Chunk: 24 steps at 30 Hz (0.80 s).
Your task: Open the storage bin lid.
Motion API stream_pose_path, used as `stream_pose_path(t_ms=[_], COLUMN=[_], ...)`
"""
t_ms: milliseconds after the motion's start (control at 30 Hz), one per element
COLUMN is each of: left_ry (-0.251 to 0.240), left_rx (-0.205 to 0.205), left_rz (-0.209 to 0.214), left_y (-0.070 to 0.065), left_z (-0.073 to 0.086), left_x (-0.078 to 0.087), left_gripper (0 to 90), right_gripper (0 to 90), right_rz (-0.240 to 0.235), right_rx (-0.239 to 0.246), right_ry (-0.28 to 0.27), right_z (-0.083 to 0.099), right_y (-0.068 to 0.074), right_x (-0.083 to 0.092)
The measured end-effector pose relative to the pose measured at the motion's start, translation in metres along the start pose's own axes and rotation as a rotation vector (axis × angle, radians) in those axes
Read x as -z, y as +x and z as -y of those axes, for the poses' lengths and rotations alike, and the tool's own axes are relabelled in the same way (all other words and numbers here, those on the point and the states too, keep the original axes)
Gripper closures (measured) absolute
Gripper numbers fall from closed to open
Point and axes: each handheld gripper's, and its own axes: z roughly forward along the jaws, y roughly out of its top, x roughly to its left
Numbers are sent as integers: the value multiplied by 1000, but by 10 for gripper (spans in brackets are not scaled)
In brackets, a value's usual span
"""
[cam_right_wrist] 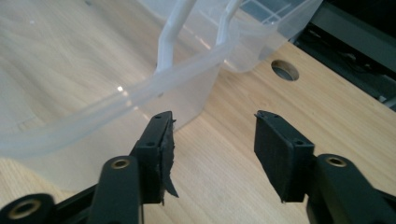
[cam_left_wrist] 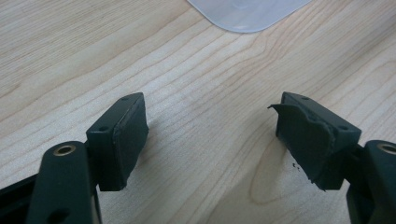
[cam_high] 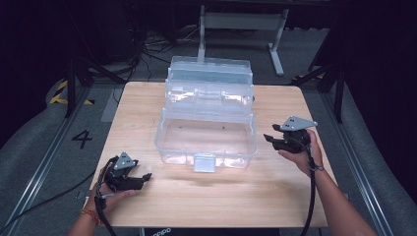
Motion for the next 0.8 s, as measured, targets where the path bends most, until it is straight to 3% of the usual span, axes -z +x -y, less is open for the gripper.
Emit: stream_pose_path(t_ms=[800], left_ry=[2], left_rx=[8], left_rz=[3], left_y=[0], left_z=[0], left_x=[0], left_gripper=[250], right_gripper=[318], right_rz=[34], right_rx=[-45], right_ry=[104], right_z=[62], right_y=[11], right_x=[9])
